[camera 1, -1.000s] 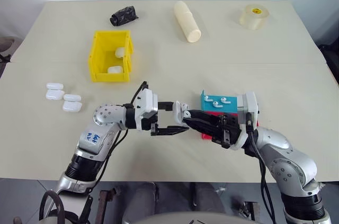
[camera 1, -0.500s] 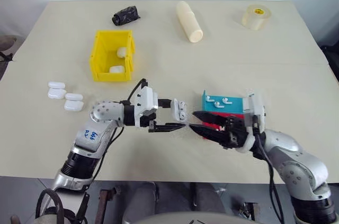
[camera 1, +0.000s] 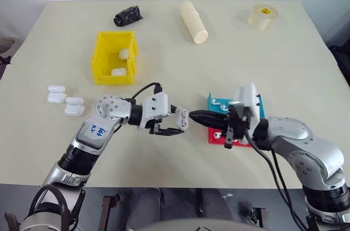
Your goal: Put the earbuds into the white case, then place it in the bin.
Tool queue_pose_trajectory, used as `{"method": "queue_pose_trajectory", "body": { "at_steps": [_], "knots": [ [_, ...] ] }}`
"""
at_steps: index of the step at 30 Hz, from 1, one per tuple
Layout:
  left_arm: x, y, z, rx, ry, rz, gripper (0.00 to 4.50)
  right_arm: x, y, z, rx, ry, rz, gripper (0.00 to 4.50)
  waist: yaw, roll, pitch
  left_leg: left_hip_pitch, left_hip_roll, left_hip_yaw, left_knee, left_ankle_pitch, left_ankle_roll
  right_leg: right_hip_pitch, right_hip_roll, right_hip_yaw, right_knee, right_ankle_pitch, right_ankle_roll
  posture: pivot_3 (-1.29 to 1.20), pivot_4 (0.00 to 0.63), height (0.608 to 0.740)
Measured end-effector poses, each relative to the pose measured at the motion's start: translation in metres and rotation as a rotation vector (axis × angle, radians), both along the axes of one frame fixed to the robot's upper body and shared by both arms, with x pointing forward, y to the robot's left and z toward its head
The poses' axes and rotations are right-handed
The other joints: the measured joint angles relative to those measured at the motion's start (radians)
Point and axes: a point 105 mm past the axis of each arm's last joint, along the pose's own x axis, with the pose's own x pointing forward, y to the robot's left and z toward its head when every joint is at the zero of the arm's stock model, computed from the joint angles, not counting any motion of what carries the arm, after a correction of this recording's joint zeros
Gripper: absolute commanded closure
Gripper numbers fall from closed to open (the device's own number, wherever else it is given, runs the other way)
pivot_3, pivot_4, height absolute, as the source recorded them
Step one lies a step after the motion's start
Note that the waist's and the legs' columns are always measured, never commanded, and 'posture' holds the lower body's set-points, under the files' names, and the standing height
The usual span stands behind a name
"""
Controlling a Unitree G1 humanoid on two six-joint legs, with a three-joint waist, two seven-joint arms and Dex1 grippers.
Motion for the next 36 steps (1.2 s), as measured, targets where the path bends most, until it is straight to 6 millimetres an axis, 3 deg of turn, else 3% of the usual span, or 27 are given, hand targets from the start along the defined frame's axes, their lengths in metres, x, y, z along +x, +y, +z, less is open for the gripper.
{"method": "queue_pose_trajectory", "body": {
  "at_steps": [6, 15, 22, 30, 36],
  "knots": [
    [-0.001, 0.003, -0.005, 0.126, -0.002, -0.01, 1.79, -0.001, 0.014, -0.003, -0.063, 0.026, 0.026, 4.48, 0.003, 0.0, 0.0, -0.001, 0.0, -0.001, 0.0, 0.0, 0.0, 0.0, 0.0, 0.0, -0.001, 0.0, 0.0, 0.0, 0.15, 0.74],
    [0.002, -0.002, -0.001, 0.172, -0.015, -0.001, 1.79, -0.006, 0.022, -0.025, -0.168, 0.079, 0.045, 4.48, -0.002, -0.001, 0.0, -0.001, -0.002, -0.001, 0.0, 0.0, 0.0, -0.001, 0.0, -0.001, 0.002, 0.0, 0.0, 0.0, 0.15, 0.74],
    [0.0, 0.001, -0.003, 0.239, -0.044, -0.013, 1.79, -0.002, 0.031, -0.025, -0.186, 0.061, 0.026, 4.48, -0.006, -0.001, 0.0, -0.001, -0.002, -0.001, 0.0, 0.0, 0.0, -0.001, 0.0, 0.0, 0.002, 0.0, 0.0, 0.0, 0.15, 0.74],
    [0.0, -0.001, -0.003, 0.233, -0.044, -0.016, 1.79, 0.005, 0.025, -0.033, -0.247, 0.063, -0.036, 4.48, -0.005, -0.001, 0.0, -0.001, -0.003, -0.002, 0.0, 0.0, 0.0, -0.001, 0.0, 0.0, 0.002, 0.0, 0.0, 0.0, 0.15, 0.74],
    [0.001, 0.004, -0.002, 0.224, -0.042, 0.003, 1.79, 0.004, -0.003, -0.041, -0.299, 0.101, -0.073, 4.48, 0.0, -0.001, 0.0, -0.002, -0.003, -0.002, 0.0, 0.0, 0.001, -0.001, 0.0, 0.0, 0.002, 0.0, 0.0, 0.0, 0.15, 0.74]
  ]
}}
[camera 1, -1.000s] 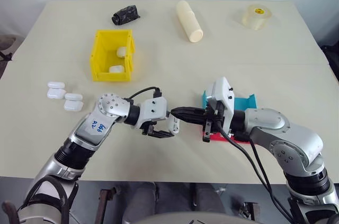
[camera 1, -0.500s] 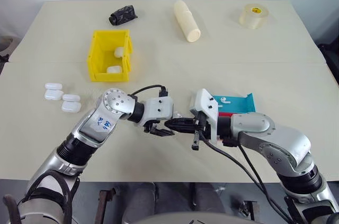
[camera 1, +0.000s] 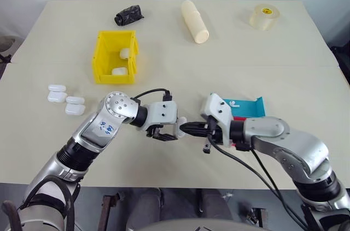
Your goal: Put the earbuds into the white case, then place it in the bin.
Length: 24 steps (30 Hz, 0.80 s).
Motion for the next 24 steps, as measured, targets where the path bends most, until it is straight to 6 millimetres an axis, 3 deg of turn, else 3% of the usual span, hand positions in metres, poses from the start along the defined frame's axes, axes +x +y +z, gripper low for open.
{"method": "queue_pose_trajectory", "body": {
  "at_steps": [5, 11, 14, 19, 24],
  "knots": [
    [0.0, 0.003, -0.001, -0.021, 0.008, 0.017, 1.79, -0.002, -0.013, -0.001, 0.003, 0.022, -0.017, 4.48, -0.001, 0.0, 0.0, 0.0, 0.001, 0.0, 0.0, 0.0, 0.0, 0.0, 0.0, 0.0, 0.0, 0.0, 0.0, 0.0, 0.15, 0.74],
    [0.001, 0.005, 0.006, -0.19, 0.008, 0.097, 1.79, -0.001, -0.03, 0.02, 0.216, -0.082, -0.033, 4.32, 0.003, 0.0, 0.0, 0.0, 0.0, 0.0, 0.0, 0.0, 0.0, 0.0, 0.0, 0.0, 0.0, 0.0, 0.0, 0.0, 0.15, 0.74],
    [0.005, 0.012, 0.02, -0.371, -0.024, 0.189, 1.79, -0.01, -0.05, 0.024, 0.301, -0.142, -0.032, 3.68, 0.005, -0.001, 0.0, 0.0, 0.002, 0.0, 0.0, 0.0, 0.0, 0.001, -0.001, 0.0, 0.0, 0.0, 0.001, 0.0, 0.15, 0.74],
    [0.01, 0.028, 0.044, -0.623, -0.109, 0.351, 1.79, -0.014, -0.071, 0.022, 0.343, -0.222, -0.064, 2.03, 0.002, -0.001, 0.001, 0.002, 0.003, 0.001, 0.001, 0.0, 0.0, 0.002, 0.0, 0.001, -0.001, 0.001, 0.001, 0.0, 0.15, 0.74],
    [0.029, 0.066, 0.064, -0.79, -0.275, 0.642, 1.79, -0.011, -0.08, 0.029, 0.377, -0.325, -0.114, 0.3, 0.003, -0.001, 0.001, 0.004, 0.001, 0.002, 0.001, 0.001, -0.001, 0.002, 0.001, 0.001, 0.0, 0.0, 0.001, 0.0, 0.15, 0.74]
  ]
}}
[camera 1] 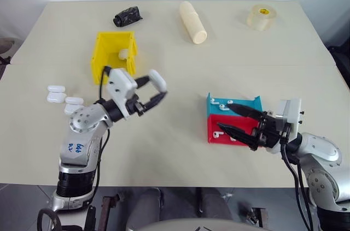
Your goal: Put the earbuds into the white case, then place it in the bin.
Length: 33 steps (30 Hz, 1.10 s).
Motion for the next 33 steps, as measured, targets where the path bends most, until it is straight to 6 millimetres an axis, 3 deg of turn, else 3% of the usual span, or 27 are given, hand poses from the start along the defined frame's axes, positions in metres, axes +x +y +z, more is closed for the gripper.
{"method": "queue_pose_trajectory", "body": {
  "at_steps": [1, 9, 14, 18, 20, 23, 26, 33],
  "knots": [
    [0.003, 0.007, 0.003, -0.012, -0.012, 0.05, 1.79, 0.0, -0.001, 0.001, 0.002, -0.011, -0.006, 0.01, 0.001, 0.0, 0.0, 0.0, 0.0, 0.0, 0.0, 0.0, 0.0, 0.0, 0.0, 0.0, 0.0, 0.0, 0.0, 0.0, 0.15, 0.74],
    [0.061, 0.059, 0.015, -0.117, -0.031, 0.413, 1.79, 0.004, -0.013, -0.004, -0.006, -0.036, -0.084, 0.01, 0.004, -0.002, 0.0, 0.0, -0.003, -0.001, 0.0, 0.0, 0.0, 0.0, -0.001, 0.0, 0.0, 0.0, 0.0, 0.0, 0.15, 0.74],
    [0.094, 0.071, 0.023, -0.134, -0.047, 0.487, 1.79, 0.005, -0.015, -0.005, -0.009, -0.036, -0.108, 0.01, 0.001, -0.002, 0.0, -0.001, -0.003, -0.001, 0.0, 0.0, 0.0, 0.0, -0.001, -0.001, 0.001, 0.0, 0.0, 0.0, 0.15, 0.74],
    [0.114, 0.086, 0.016, -0.117, 0.012, 0.563, 1.79, 0.006, -0.016, -0.005, -0.011, -0.036, -0.125, 0.01, -0.003, -0.002, 0.0, 0.0, -0.003, 0.0, -0.001, 0.0, 0.0, 0.0, -0.001, -0.001, 0.002, 0.0, 0.0, 0.0, 0.15, 0.74],
    [0.117, 0.095, 0.009, -0.101, 0.038, 0.601, 1.79, 0.006, -0.015, -0.005, -0.011, -0.035, -0.127, 0.01, -0.003, -0.002, 0.0, -0.001, -0.003, 0.0, -0.001, 0.0, 0.0, 0.0, -0.001, -0.001, 0.002, 0.0, 0.0, 0.0, 0.15, 0.74],
    [0.118, 0.099, 0.003, -0.079, 0.051, 0.62, 0.76, 0.006, -0.014, -0.006, -0.007, -0.033, -0.128, 0.0, -0.001, -0.004, 0.001, -0.001, -0.003, -0.001, -0.001, 0.0, 0.0, -0.001, -0.001, -0.001, 0.002, 0.0, 0.001, 0.0, 0.15, 0.74],
    [0.112, 0.087, 0.005, -0.085, 0.056, 0.515, 0.03, 0.007, -0.013, -0.007, -0.004, -0.033, -0.134, 0.0, 0.001, -0.004, 0.001, -0.001, -0.003, -0.001, 0.0, 0.0, 0.0, -0.001, -0.002, -0.001, 0.002, 0.0, 0.001, 0.0, 0.15, 0.74],
    [0.085, 0.082, -0.001, -0.054, 0.102, 0.327, 0.03, 0.008, -0.013, -0.007, -0.009, -0.043, -0.13, 0.0, -0.01, -0.004, 0.001, -0.001, -0.002, -0.001, -0.001, 0.0, 0.0, -0.001, -0.001, -0.001, 0.002, 0.0, 0.001, 0.0, 0.15, 0.74]
  ]
}}
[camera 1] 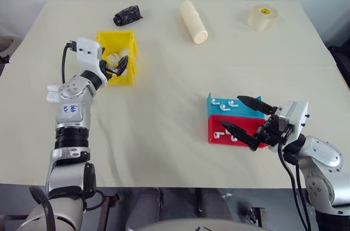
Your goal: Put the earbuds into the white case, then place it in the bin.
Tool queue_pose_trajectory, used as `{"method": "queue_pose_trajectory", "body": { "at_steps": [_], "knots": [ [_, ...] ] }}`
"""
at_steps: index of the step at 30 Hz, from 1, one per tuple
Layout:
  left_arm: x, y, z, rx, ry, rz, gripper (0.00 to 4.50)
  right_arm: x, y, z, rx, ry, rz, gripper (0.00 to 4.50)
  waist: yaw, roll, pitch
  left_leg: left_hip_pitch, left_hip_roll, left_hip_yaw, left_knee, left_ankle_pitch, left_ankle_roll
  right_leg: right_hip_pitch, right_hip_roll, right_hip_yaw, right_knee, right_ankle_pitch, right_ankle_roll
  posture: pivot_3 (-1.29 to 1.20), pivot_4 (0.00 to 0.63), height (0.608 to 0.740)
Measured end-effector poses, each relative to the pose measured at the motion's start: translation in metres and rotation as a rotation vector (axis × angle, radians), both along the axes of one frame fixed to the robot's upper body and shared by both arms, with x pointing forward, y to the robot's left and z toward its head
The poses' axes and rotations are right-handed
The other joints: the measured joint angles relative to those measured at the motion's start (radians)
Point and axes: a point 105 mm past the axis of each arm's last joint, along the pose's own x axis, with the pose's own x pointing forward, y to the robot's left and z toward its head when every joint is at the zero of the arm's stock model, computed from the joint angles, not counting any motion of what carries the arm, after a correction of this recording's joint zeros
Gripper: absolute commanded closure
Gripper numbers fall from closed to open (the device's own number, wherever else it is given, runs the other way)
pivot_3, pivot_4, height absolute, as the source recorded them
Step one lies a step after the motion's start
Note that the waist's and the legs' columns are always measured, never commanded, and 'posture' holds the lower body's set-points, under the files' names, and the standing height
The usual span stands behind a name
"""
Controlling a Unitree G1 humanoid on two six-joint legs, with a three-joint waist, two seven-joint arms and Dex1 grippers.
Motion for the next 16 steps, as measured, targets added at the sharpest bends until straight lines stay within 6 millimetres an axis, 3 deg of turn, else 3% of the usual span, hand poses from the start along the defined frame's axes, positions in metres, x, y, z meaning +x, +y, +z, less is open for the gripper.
{"method": "queue_pose_trajectory", "body": {
  "at_steps": [7, 11, 16],
  "knots": [
    [-0.075, 0.002, -0.016, 0.213, 0.097, -0.414, 0.03, 0.002, -0.007, -0.008, -0.031, 0.033, 0.022, 0.0, -0.016, 0.0, 0.0, 0.001, 0.006, 0.0, -0.001, 0.0, 0.0, 0.0, -0.001, 0.001, -0.002, 0.0, -0.001, 0.0, 0.15, 0.74],
    [-0.13, 0.011, -0.05, 0.372, 0.169, -0.625, 0.03, 0.003, -0.02, -0.009, -0.11, 0.039, 0.061, 0.0, -0.015, 0.002, -0.001, 0.002, 0.007, 0.002, -0.002, -0.001, 0.0, 0.002, -0.001, 0.001, -0.006, -0.001, -0.002, 0.0, 0.15, 0.74],
    [-0.137, 0.012, -0.049, 0.44, 0.119, -0.642, 0.03, 0.004, -0.031, -0.012, -0.162, 0.037, 0.102, 0.0, 0.011, 0.002, -0.001, 0.003, 0.007, -0.001, -0.001, -0.001, 0.001, 0.004, -0.001, 0.0, -0.007, -0.001, -0.002, 0.0, 0.15, 0.74]
  ]
}}
